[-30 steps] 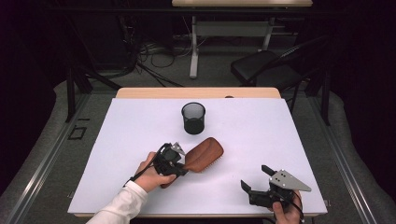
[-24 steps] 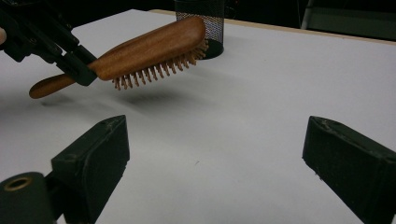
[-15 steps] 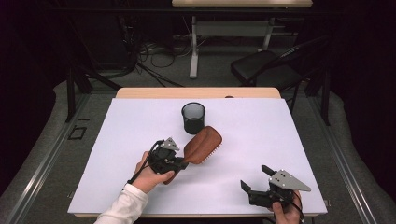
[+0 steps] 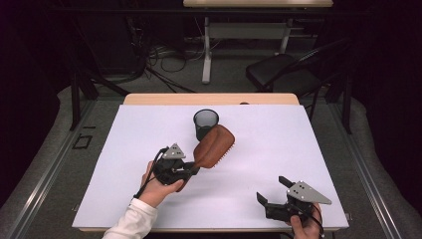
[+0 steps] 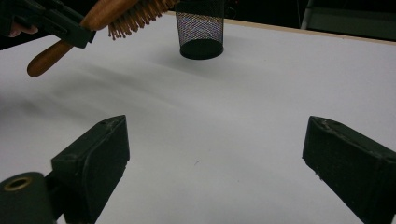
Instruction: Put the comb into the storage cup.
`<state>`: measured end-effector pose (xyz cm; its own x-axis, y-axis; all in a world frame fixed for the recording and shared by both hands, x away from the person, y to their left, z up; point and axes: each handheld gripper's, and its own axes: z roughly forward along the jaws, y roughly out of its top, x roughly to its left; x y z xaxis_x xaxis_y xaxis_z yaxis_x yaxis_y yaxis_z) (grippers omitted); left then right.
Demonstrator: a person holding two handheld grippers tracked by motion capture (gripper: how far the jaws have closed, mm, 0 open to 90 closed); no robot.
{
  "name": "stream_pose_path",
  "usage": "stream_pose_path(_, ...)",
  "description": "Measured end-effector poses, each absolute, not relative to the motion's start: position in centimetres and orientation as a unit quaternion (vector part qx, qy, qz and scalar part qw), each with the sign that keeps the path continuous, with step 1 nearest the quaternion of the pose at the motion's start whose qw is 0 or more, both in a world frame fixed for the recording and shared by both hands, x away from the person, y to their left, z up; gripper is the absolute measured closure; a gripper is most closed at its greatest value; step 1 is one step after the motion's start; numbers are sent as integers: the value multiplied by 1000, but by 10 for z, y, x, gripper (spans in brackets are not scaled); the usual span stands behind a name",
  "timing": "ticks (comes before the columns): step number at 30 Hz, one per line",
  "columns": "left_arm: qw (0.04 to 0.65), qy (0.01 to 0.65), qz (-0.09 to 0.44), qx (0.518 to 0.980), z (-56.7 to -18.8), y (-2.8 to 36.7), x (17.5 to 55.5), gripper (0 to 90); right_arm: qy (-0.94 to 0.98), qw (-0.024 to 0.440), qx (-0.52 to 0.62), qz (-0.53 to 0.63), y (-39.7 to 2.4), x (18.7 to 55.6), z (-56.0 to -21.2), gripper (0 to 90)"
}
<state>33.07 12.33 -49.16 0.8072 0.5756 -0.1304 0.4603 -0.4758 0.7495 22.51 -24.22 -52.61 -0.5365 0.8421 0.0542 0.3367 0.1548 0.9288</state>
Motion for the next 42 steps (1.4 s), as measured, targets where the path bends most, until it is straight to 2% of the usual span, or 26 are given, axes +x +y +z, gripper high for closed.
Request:
stream_pose_path(23,487,314,100,809,-479,145,321,729,713,249,419,504,-237,227,-528,71)
stream_pose_path(29,498,313,109,801,-477,147,318,729,712,230,423,511,-231,234,-528,64)
stream_pose_path(33,503,314,112,797,-475,149,317,729,720,225,425,500,-227,238,-527,0)
stream_pose_path(36,509,318,114,792,-475,150,317,729,725,231,433,483,-221,243,-525,0)
stream_pose_path(42,516,321,118,785,-474,154,318,729,720,205,457,480,-216,256,-514,0)
